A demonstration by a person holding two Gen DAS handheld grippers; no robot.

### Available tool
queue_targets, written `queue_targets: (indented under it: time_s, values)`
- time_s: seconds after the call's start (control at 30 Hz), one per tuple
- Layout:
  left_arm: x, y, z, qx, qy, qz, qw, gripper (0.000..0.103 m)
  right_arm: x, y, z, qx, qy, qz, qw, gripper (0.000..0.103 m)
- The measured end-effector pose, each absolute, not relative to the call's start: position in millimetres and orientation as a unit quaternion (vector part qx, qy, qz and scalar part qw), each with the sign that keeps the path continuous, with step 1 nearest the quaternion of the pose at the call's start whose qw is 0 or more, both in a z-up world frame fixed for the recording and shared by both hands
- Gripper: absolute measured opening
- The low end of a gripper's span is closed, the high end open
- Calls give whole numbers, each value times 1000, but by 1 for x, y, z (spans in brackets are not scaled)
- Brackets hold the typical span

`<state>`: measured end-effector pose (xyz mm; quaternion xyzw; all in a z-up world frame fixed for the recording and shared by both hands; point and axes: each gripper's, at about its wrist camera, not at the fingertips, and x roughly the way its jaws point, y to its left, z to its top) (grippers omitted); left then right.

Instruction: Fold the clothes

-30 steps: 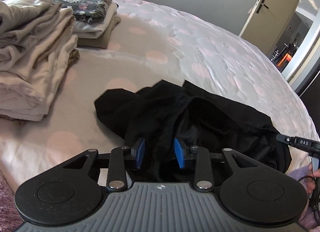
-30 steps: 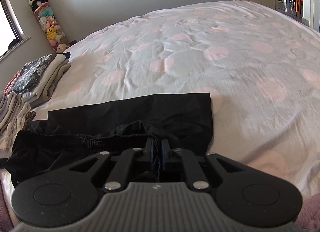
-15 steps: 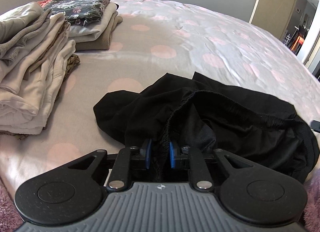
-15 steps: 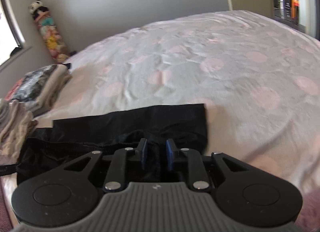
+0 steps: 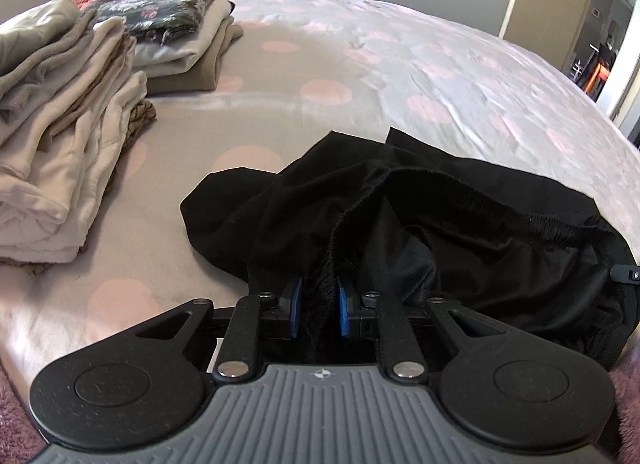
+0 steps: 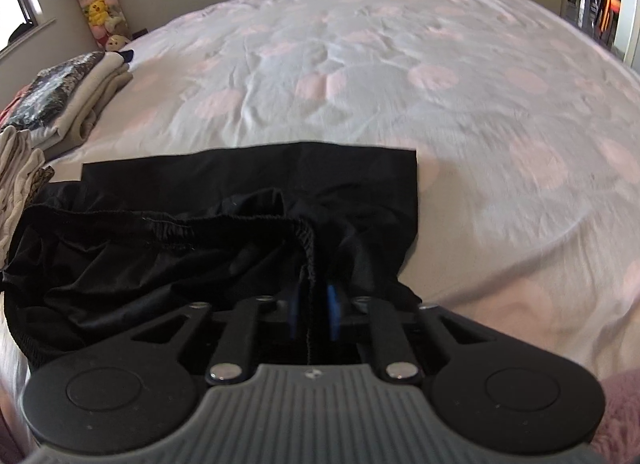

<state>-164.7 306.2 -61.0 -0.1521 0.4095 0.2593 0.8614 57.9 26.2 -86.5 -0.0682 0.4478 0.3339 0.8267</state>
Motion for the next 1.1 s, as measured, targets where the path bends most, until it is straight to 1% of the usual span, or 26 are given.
queue_targets:
  time_s: [0.07, 0.1, 0.13, 0.27, 0.47, 0.6, 0.67, 0.77, 0.9, 1.03, 1.1]
  values:
    - [-164, 304, -61, -140, 413, 263, 861, 14, 57, 24, -84, -60, 442, 332, 831, 7]
    - [-165, 305, -58, -142, 410, 266, 861, 9, 56, 22, -82, -56, 436, 331, 835, 6]
    - [-167, 306, -56, -144, 407, 269, 861, 6, 55, 20, -79, -52, 430, 330, 839, 6]
    - [-176, 318, -26, -156, 372, 283, 870, 4, 46, 9, -54, -45, 389, 325, 861, 6]
    - [-185, 326, 38, -139, 303, 291, 897, 4, 49, -6, 10, -37, 317, 329, 889, 6]
    - [-195, 319, 92, -123, 242, 289, 918, 4, 53, -9, 49, -27, 288, 343, 894, 6]
    - [-201, 315, 116, -114, 214, 289, 926, 4, 54, -2, 64, -28, 287, 363, 886, 6]
    - [-210, 318, 130, -110, 204, 297, 926, 4, 51, 17, 69, -37, 304, 402, 863, 6]
    - [-222, 321, 149, -105, 191, 307, 927, 4, 31, 39, 63, -55, 297, 430, 851, 6]
    - [-234, 324, 168, -99, 177, 317, 927, 4, 26, 28, 85, -21, 232, 398, 888, 6]
    - [-233, 322, 170, -103, 175, 309, 929, 4, 27, 12, 113, 1, 191, 389, 901, 6]
